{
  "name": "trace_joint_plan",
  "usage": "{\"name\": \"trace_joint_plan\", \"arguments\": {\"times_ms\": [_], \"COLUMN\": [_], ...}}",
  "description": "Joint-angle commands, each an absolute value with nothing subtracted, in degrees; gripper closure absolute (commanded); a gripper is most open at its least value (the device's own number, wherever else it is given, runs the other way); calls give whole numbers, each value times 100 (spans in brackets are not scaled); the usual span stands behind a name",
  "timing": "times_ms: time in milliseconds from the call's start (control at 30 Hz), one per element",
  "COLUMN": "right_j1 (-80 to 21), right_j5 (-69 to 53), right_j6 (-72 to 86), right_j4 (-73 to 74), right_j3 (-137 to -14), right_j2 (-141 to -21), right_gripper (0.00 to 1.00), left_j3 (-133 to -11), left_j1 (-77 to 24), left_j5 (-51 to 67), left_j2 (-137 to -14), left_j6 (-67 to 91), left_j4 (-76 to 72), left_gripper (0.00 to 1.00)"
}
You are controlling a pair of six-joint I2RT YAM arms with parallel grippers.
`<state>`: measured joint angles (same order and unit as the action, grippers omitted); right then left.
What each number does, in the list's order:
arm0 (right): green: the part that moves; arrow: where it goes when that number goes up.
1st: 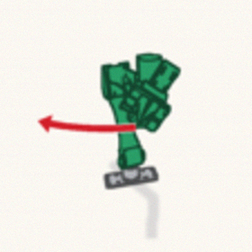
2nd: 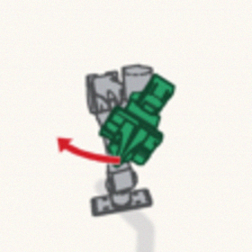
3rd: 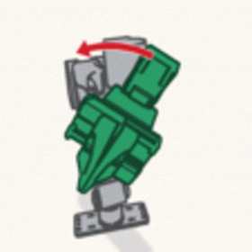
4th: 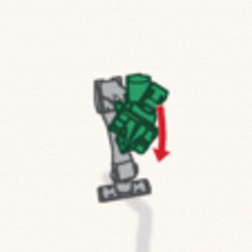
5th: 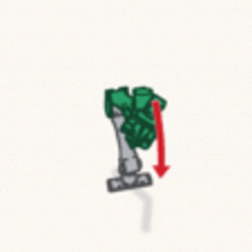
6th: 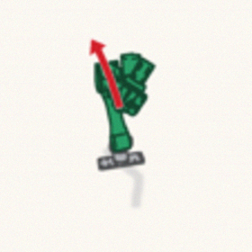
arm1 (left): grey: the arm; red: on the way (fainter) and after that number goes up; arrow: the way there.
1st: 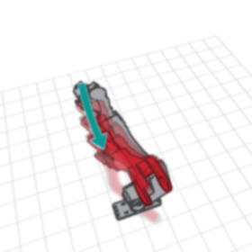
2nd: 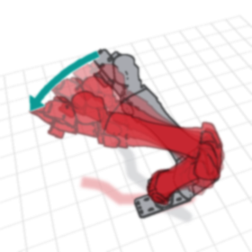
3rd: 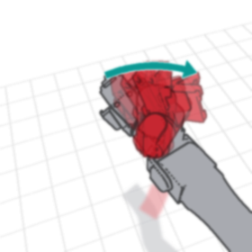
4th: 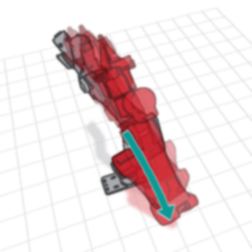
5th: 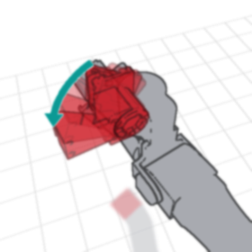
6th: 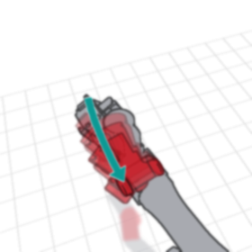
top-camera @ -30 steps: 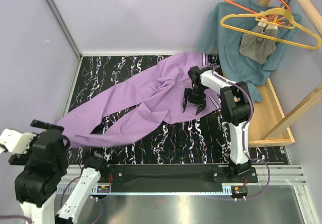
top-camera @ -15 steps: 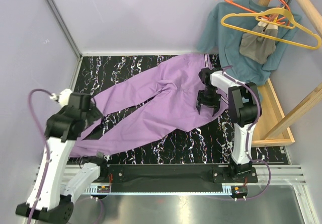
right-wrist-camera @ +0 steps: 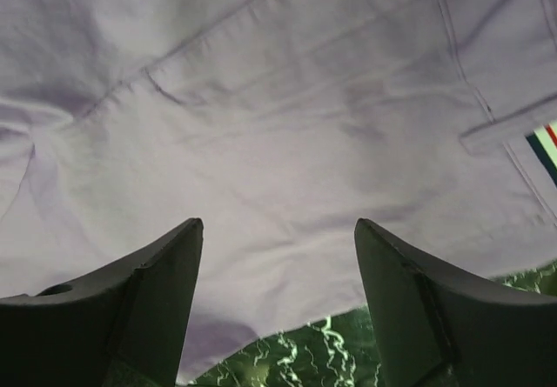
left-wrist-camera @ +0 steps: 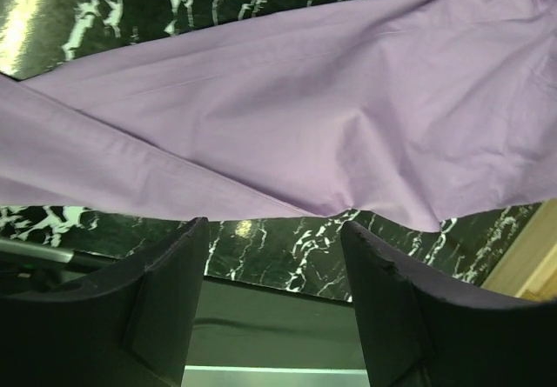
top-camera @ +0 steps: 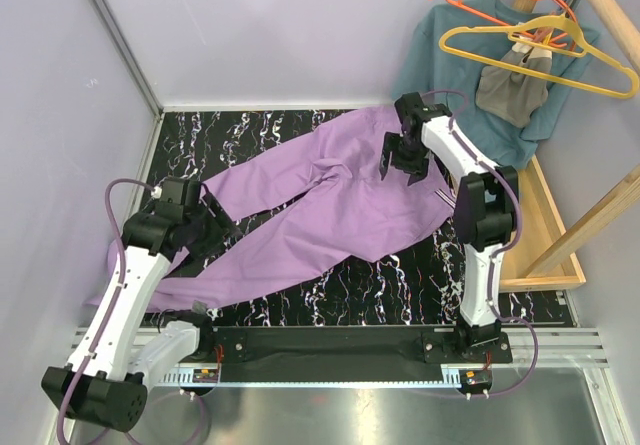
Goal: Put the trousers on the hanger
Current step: Flatten out the trousers at the center of the board.
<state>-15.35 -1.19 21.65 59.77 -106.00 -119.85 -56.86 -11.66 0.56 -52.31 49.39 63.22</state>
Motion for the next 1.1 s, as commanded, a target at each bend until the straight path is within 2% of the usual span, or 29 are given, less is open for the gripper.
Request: {"name": "trace_joint_plan", "arguments": {"times_ms": [0,133,367,633,833,1000,1067], "right_j1": [-1564,-1503,-1275,-782,-1247,-2483,-2907], "right_j5": [-28,588,1475,2707,1576,-980,-2298], "right_j6": [2241,2241,1960,1574,1722,1670,1792], "right_j4": [5643,5458,5579,6890,6381,5600,5222], "right_j3": [-10889,-11267,-12022,-14483,-13589,-12229,-11963], "right_j2": [-12550,-13025,-13868,-15170,-13493,-11974,-11813], "right_gripper": [23,23,21,19,19,18,18], "left_j3": [-5897,-5933,-6415,-6995,-7346,-7778,-8059], "left_j1": [-1143,-1151,-1143,-1134,-1134,-1125,-1125], "left_j5": [527,440,-385,-1212,-2063,-2864,-3146], "left_j2": [-5177,-5115,-5115,-5669,-5642,-5765,-5757], "left_j6": [4843,4746,4176,3464,3550,3735,3884], "left_j4": [5959,6187,6732,7040,6969,7241,7496], "left_gripper": [33,30,27,24,24,21,21]}}
